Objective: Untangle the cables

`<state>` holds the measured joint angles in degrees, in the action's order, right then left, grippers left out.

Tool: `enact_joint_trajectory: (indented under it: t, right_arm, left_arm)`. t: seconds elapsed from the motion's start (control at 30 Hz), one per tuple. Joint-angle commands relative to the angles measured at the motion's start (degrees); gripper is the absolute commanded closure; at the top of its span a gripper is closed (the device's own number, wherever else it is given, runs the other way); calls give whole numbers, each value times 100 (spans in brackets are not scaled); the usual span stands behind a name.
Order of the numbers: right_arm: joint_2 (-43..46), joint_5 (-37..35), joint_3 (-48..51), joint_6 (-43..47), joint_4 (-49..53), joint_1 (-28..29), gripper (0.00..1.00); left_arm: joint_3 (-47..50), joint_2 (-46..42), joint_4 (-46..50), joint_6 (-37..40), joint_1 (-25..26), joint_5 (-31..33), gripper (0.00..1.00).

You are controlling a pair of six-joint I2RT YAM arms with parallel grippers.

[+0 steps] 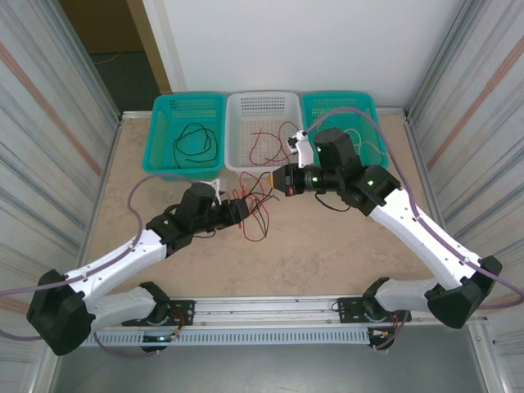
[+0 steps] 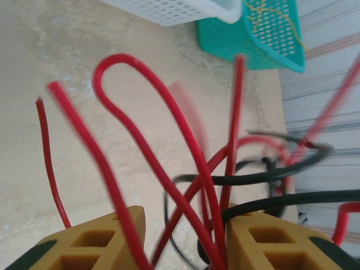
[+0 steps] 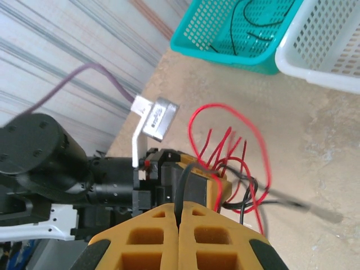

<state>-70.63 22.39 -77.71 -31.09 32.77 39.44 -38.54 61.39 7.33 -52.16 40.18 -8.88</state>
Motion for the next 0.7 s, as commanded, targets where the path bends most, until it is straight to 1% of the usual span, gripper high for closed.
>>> enact_joint_trajectory:
  t: [0.0, 0.07, 0.2, 0.3, 0.4, 0.53, 0.6, 0.67]
  right_arm:
    - [506, 288, -238, -80, -263, -258, 100]
    - [611, 349, -317, -64, -249, -434, 100]
    - [773, 557, -415, -103, -245, -842, 100]
    - [848, 683, -472, -116, -229, -1071, 100]
    - [897, 761, -517, -116, -218, -1241, 100]
    - [893, 806, -513, -117, -184, -1310, 100]
    - [876, 832, -474, -125, -175, -1310, 100]
    - [849, 879, -447, -125, -167, -1305, 100]
  left_arm:
    - [419, -26, 778, -180, -45, 322, 58]
    - [608, -15, 766, -327, -46, 305, 55]
    - [855, -45, 655, -522, -41, 232, 54]
    - [884, -59, 753, -532, -46, 311, 52]
    - [890, -48, 839, -538, -41, 374, 52]
    - [864, -4, 883, -547, -44, 326, 51]
    - [683, -84, 1025, -398, -45, 277, 44]
    - [347, -301, 1389, -169, -50, 349, 38]
